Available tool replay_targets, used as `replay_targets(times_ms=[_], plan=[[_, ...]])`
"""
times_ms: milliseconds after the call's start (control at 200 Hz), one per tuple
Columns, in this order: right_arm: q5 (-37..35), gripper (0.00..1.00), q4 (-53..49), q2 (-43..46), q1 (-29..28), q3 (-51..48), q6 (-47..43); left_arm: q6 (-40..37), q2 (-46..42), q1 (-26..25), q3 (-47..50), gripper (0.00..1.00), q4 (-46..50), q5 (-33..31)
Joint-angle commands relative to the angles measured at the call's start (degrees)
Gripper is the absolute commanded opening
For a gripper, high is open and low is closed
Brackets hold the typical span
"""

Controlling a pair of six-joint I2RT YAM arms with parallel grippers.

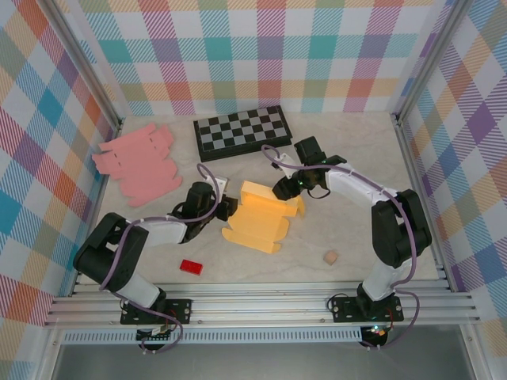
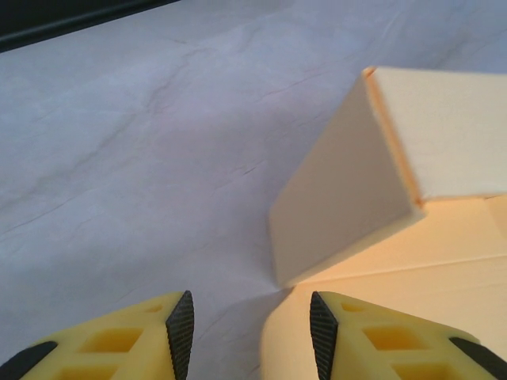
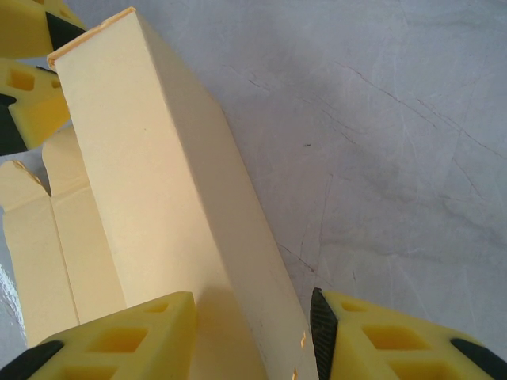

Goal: Fold the paper box

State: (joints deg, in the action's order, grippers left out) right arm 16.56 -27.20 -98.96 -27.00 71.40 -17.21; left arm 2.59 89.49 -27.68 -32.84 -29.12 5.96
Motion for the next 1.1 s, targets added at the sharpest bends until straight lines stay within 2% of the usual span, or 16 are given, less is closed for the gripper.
replay_targets(times_ms=[0, 165, 300, 425, 605, 720, 940, 1095], plan=[[-0.2, 0.44, -2.4, -1.0, -0.4, 1.1, -0.1, 3.1, 2.8, -1.1, -2.0, 0.45, -5.6, 3.8], [0.0, 0.44, -2.1, -0.8, -0.4, 1.2, 0.4, 2.3, 6.9, -3.9, -4.4, 0.45, -5.4, 1.4], [0.1, 0.45, -1.8, -0.8, -0.4, 0.9, 0.7, 2.8, 8.4, -5.2, -5.7, 0.43, -6.6, -4.6], [0.5, 0.45, -1.6, -0.6, -0.4, 0.1, 0.8, 3.9, 10.7, -5.6, -7.8, 0.38, -6.7, -10.8], [1.3, 0.45, -0.5, 0.2, -0.4, -1.3, 0.9, 3.9, 14.5, -7.1, -10.5, 0.32, -8.2, -13.5], [1.5, 0.45, -0.5, 0.1, -0.4, -1.5, 1.0, 2.7, 15.7, -9.1, -11.3, 0.25, -8.6, -17.1], [1.7, 0.44, -0.5, 0.1, -0.4, -1.8, 1.0, 2.6, 16.9, -10.7, -12.6, 0.04, -9.1, -22.1], [1.7, 0.44, -0.1, 0.2, -0.4, -2.0, 1.6, 2.9, 17.8, -11.1, -13.3, 0.01, -8.2, -23.3]])
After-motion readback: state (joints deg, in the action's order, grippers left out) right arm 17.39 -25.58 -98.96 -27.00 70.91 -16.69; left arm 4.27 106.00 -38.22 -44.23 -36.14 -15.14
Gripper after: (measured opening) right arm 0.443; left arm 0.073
